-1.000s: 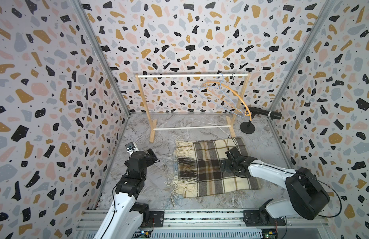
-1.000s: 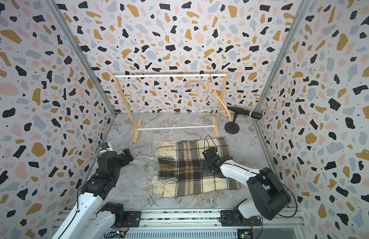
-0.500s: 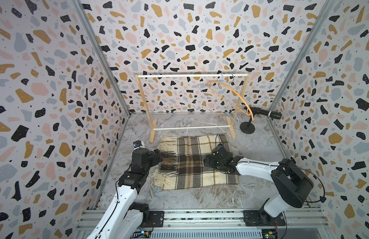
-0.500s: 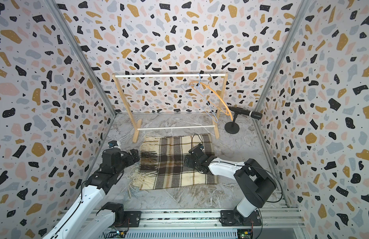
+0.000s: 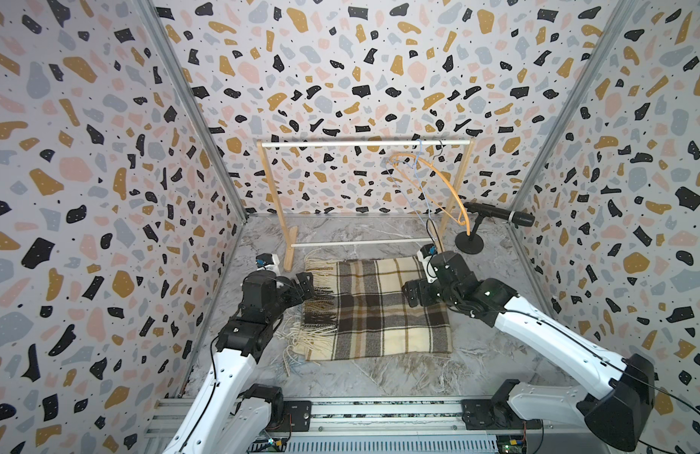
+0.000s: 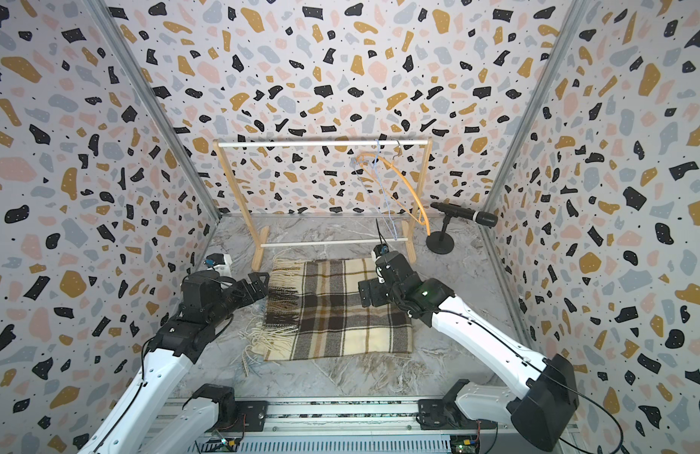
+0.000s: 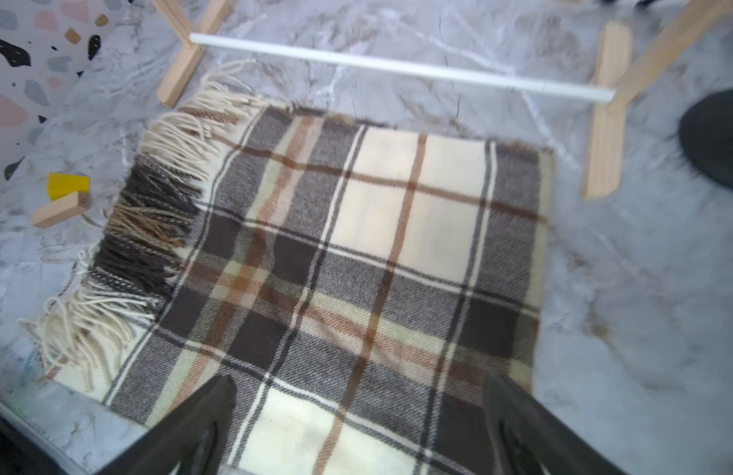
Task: Hang the scarf on the hanger
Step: Move the scarf to the center of the board, then pick up the hanger from the clothesline.
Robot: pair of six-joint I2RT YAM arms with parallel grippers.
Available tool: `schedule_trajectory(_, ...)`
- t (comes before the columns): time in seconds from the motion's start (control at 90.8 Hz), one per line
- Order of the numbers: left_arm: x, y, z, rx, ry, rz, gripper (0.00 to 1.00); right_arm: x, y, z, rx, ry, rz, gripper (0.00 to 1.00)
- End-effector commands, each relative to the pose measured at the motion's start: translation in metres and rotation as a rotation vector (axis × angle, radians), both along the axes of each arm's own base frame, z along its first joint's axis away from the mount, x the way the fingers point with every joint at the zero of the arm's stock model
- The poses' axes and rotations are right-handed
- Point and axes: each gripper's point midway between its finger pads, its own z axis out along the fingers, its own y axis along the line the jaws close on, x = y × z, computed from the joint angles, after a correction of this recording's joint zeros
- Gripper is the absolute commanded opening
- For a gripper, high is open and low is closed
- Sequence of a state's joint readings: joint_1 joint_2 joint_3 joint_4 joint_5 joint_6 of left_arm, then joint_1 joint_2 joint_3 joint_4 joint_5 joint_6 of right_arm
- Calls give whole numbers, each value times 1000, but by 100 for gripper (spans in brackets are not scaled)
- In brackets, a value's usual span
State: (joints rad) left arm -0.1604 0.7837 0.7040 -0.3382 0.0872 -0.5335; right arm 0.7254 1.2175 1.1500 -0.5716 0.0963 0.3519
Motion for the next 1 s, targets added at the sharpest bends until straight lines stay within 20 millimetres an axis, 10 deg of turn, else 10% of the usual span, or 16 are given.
schedule_trajectory(0.0, 0, -12, 25, -52, -55, -52, 100, -6, -21, 27, -153, -39, 74, 100)
schedule_trajectory(0.407, -3, -28, 47, -98, -84, -140, 100, 84, -19, 131, -140, -220, 52, 98)
schedule_trajectory(0.991, 1, -30, 37, -82, -70, -152, 100, 196, -15, 126, -157, -237, -82, 80)
